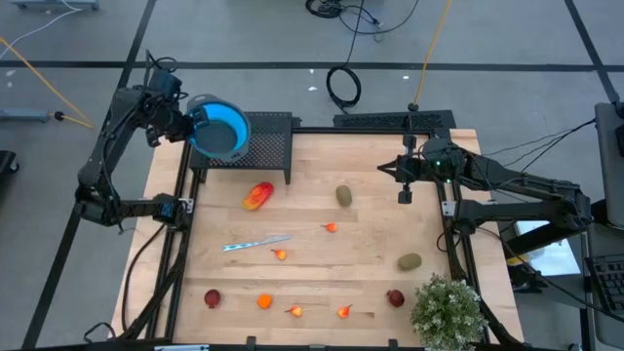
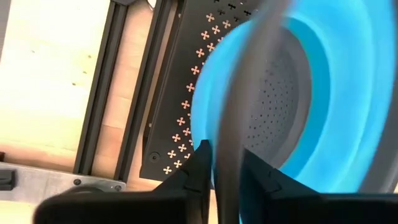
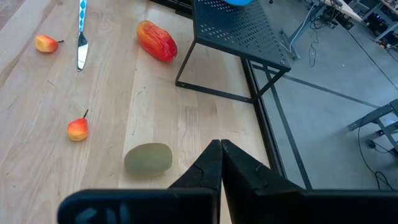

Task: Pick & Place Fruit
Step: Put the blue strainer bowl on the shelf

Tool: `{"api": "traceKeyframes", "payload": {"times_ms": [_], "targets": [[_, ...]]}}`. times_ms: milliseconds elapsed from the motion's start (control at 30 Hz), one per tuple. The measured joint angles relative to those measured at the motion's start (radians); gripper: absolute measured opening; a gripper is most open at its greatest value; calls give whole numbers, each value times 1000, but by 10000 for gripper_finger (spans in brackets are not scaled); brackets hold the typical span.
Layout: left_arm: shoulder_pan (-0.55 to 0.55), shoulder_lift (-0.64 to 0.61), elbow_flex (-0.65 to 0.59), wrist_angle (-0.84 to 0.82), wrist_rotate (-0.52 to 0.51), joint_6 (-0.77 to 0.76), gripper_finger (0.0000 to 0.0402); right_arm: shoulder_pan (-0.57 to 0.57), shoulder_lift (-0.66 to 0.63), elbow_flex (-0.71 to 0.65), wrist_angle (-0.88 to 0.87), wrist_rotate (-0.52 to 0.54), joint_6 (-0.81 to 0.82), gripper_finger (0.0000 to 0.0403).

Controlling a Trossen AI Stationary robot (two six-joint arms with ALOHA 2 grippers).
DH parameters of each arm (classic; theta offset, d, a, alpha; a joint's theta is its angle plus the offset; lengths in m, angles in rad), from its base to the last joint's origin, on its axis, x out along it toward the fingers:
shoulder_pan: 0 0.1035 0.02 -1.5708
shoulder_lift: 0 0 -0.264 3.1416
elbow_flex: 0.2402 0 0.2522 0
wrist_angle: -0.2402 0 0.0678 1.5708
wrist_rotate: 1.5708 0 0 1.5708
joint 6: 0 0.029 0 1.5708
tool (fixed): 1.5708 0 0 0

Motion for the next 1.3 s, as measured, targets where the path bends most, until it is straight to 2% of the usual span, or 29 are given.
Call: {"api": "traceKeyframes", "payload": {"times_ms": [300,533,1100,1300], "targets": [[-12,0,0,-1,-26,17,121,0,0,0,0,0,0,0],[-12,0,0,-8,18,57,161,0,0,0,0,0,0,0],[-12,0,0,-36,22,116,251,0,0,0,0,0,0,0],[-13,0,0,-102,-34,136,271,0,0,0,0,0,0,0]]}}
